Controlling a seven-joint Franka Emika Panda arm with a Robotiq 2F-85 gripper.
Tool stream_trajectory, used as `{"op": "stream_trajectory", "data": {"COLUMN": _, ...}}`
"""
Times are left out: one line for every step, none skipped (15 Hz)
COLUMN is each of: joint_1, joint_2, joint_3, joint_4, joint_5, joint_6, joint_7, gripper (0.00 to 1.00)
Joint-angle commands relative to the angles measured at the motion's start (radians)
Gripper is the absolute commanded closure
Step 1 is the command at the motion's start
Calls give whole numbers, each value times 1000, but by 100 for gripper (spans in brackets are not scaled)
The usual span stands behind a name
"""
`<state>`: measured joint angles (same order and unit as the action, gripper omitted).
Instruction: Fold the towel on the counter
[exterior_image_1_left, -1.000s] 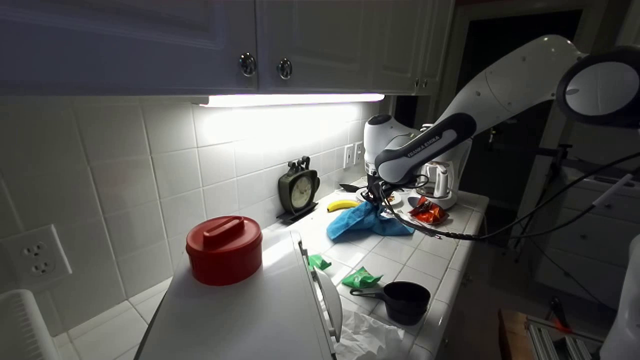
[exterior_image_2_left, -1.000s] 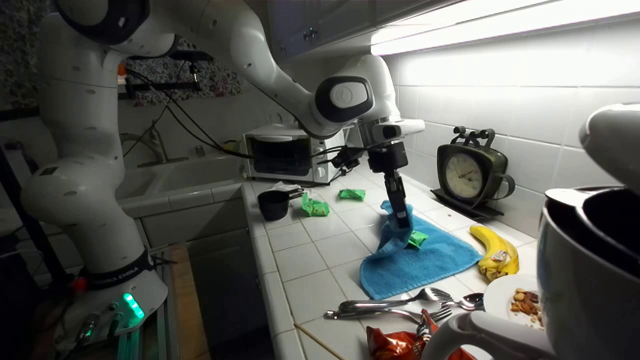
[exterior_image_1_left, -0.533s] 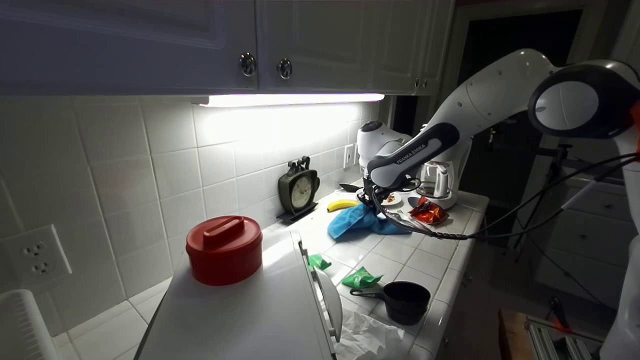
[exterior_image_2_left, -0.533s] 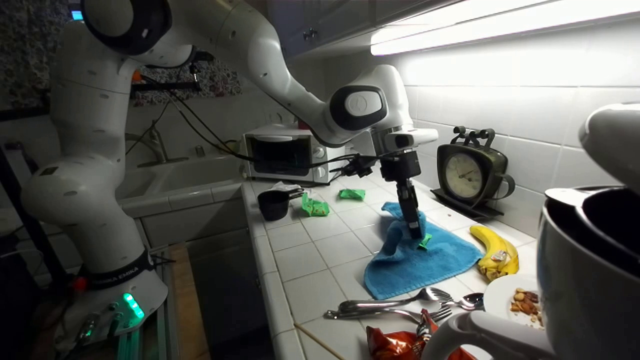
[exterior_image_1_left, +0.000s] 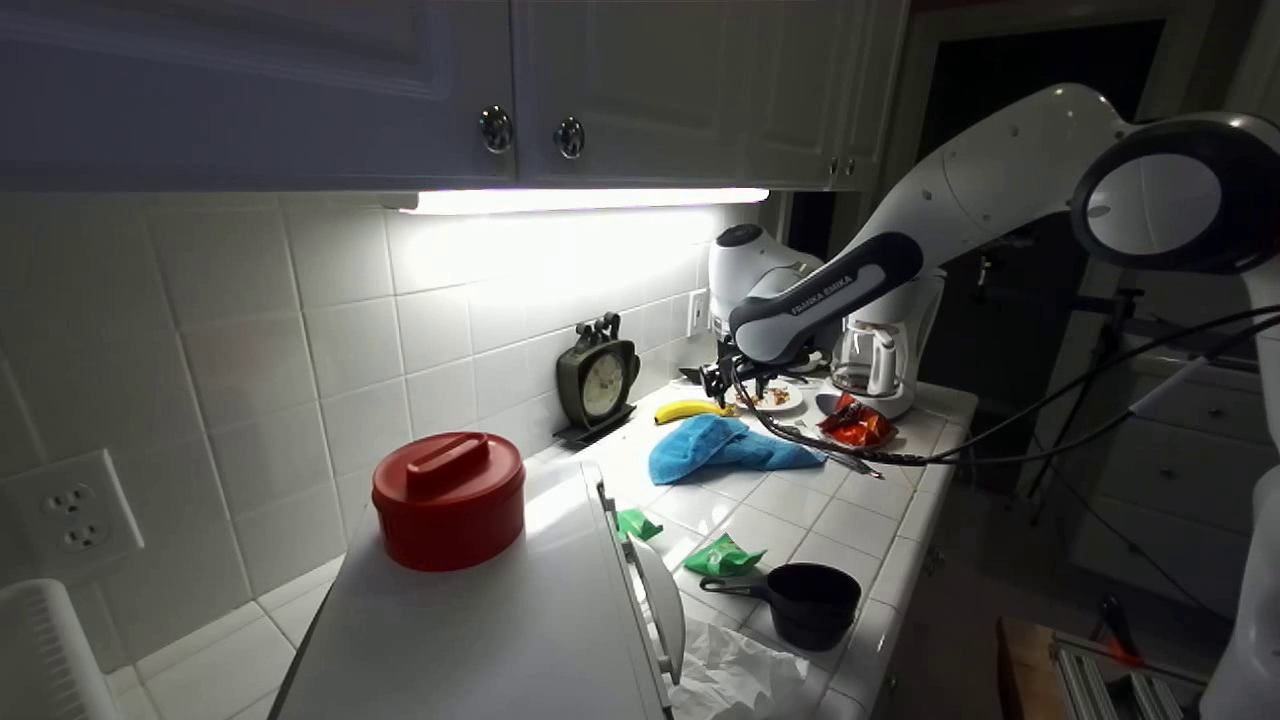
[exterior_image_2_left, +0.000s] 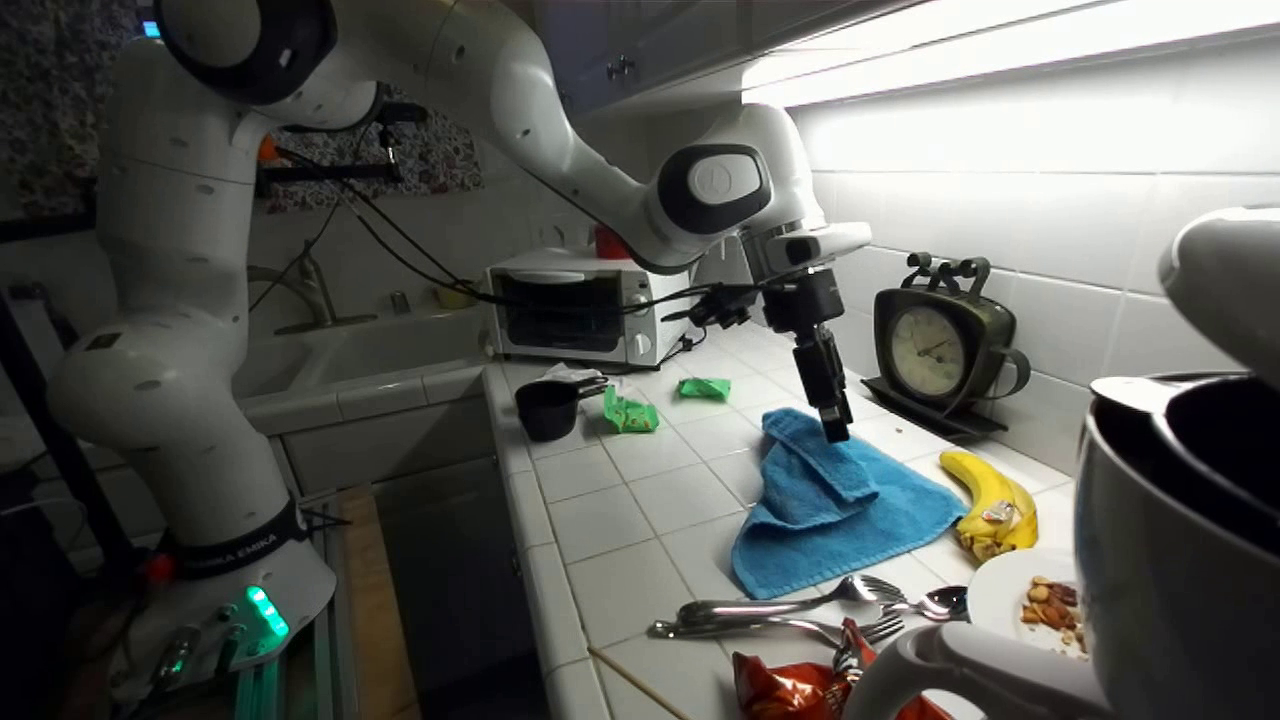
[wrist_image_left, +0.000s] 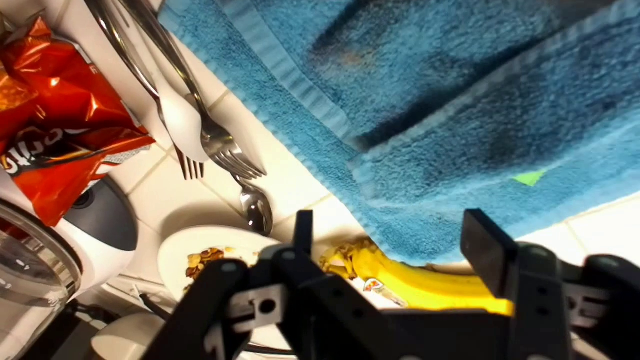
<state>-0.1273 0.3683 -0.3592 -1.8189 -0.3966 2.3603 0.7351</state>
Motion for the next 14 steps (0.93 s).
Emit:
{"op": "stream_trajectory", "data": {"joint_1": 22, "joint_2": -56, "joint_3": -3, "joint_4": -45, "joint_5": -24, "joint_6": 25, "joint_7": 42, "gripper": 0}}
{"op": "stream_trajectory", "data": {"joint_1": 24, "joint_2": -65, "joint_3": 2, "joint_4": -53, "joint_5": -19, "joint_6": 27, "joint_7": 40, "gripper": 0}}
{"op": "stream_trajectory", "data": {"joint_1": 25, "joint_2": -72, "joint_3": 5, "joint_4": -58, "joint_5": -14, "joint_6": 24, "joint_7": 36, "gripper": 0}}
{"op": "stream_trajectory", "data": {"joint_1": 19, "joint_2": -85, "joint_3": 18, "joint_4": -72, "joint_5": 12, "joint_6": 25, "joint_7": 19, "gripper": 0}}
{"op": "stream_trajectory", "data": {"joint_1": 6, "joint_2": -97, "joint_3": 39, "joint_4": -85, "joint_5": 54, "joint_6": 27, "joint_7": -22, "gripper": 0}}
{"op": "stream_trajectory", "data": {"joint_1": -4, "joint_2": -108, "joint_3": 59, "joint_4": -101, "joint_5": 95, "joint_6": 37, "joint_7": -61, "gripper": 0}}
{"op": "stream_trajectory", "data": {"joint_1": -8, "joint_2": -113, "joint_3": 71, "joint_4": -110, "joint_5": 121, "joint_6": 44, "joint_7": -84, "gripper": 0}}
{"op": "stream_trajectory", "data": {"joint_1": -13, "joint_2": -116, "joint_3": 84, "joint_4": -116, "joint_5": 158, "joint_6": 46, "joint_7": -115, "gripper": 0}}
{"op": "stream_trajectory", "data": {"joint_1": -15, "joint_2": -120, "joint_3": 95, "joint_4": -122, "joint_5": 196, "joint_6": 49, "joint_7": -139, "gripper": 0}}
{"op": "stream_trajectory", "data": {"joint_1": -15, "joint_2": -122, "joint_3": 105, "joint_4": -125, "joint_5": 233, "joint_6": 44, "joint_7": -161, "gripper": 0}}
{"op": "stream_trajectory", "data": {"joint_1": -10, "joint_2": -121, "joint_3": 111, "joint_4": -121, "joint_5": 260, "joint_6": 24, "joint_7": -164, "gripper": 0}}
{"op": "stream_trajectory", "data": {"joint_1": -9, "joint_2": -122, "joint_3": 119, "joint_4": -122, "joint_5": 291, "joint_6": 16, "joint_7": -177, "gripper": 0}}
{"op": "stream_trajectory", "data": {"joint_1": -4, "joint_2": -116, "joint_3": 122, "joint_4": -117, "joint_5": 309, "joint_6": -3, "joint_7": -168, "gripper": 0}}
{"op": "stream_trajectory", "data": {"joint_1": -1, "joint_2": -109, "joint_3": 125, "joint_4": -111, "joint_5": 325, "joint_6": -17, "joint_7": -160, "gripper": 0}}
